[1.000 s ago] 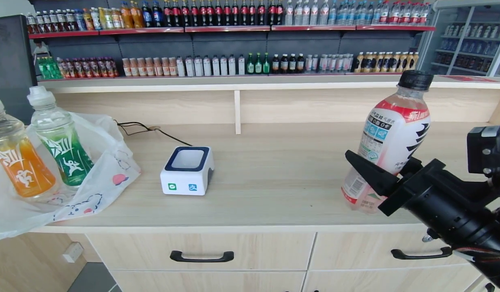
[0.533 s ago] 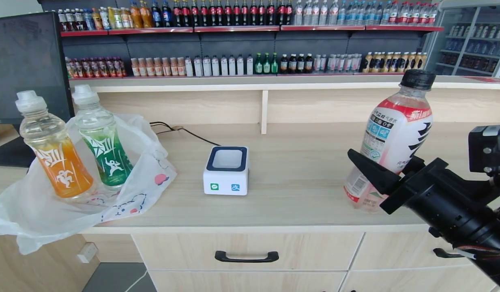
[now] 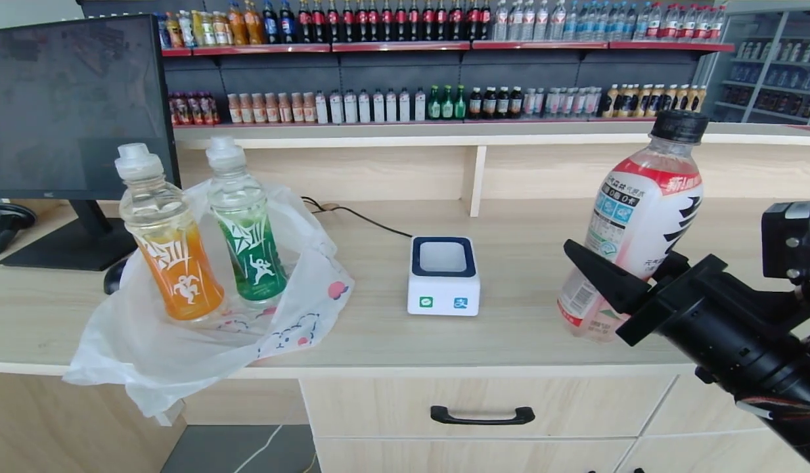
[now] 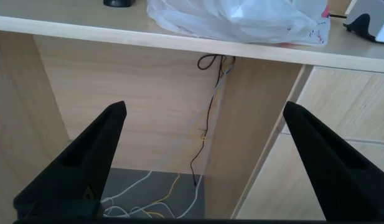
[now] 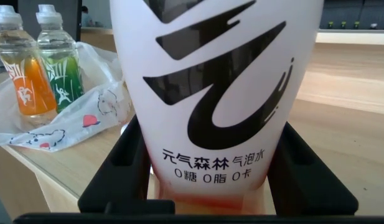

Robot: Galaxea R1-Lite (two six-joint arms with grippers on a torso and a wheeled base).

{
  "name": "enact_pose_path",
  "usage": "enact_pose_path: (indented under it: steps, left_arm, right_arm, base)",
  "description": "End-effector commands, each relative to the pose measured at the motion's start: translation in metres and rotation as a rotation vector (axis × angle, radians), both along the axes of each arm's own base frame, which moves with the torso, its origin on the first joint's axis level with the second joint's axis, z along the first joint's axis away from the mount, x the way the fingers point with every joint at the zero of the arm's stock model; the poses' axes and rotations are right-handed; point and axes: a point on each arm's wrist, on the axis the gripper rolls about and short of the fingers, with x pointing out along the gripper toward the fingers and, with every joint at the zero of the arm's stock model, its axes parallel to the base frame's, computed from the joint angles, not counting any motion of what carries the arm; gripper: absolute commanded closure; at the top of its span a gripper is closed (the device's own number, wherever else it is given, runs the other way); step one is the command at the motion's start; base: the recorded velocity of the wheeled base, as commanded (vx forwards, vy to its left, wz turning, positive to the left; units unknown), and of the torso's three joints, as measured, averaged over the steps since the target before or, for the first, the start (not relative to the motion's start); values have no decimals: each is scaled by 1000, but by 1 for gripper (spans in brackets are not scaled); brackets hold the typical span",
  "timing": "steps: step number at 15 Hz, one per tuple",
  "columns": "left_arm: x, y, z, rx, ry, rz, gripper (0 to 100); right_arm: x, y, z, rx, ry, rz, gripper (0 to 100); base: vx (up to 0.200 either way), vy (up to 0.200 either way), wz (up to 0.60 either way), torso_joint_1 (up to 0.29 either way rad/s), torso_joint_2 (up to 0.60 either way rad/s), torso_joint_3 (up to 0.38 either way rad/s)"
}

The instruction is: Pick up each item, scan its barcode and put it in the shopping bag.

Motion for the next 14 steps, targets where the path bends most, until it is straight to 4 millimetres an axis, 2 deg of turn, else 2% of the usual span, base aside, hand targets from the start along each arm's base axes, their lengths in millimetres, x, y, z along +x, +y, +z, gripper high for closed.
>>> enact_pose_path:
  steps: [1, 7, 11, 13, 14]
  left_arm:
    - [0, 0, 0, 0, 0, 1, 0]
    - [0, 0, 0, 0, 0, 1, 0]
    - [0, 0, 0, 0, 0, 1, 0]
    - [0, 0, 0, 0, 0, 1, 0]
    - [0, 0, 0, 0, 0, 1, 0]
  right_arm:
    - [0, 0, 3, 7, -12, 2, 100]
    - [-1, 0, 1, 1, -6, 4, 100]
    - [7, -2, 4, -74, -69, 90, 100]
    - [16, -5, 10, -145, -149, 148, 100]
    - [21, -2, 21, -208, -250, 189, 100]
  base:
    - [0, 200, 0, 2, 2, 7]
    - [0, 200, 0, 2, 7, 2]
    - [0, 0, 0, 0, 0, 0]
    - [0, 0, 0, 0, 0, 0]
    - [0, 0, 0, 0, 0, 0]
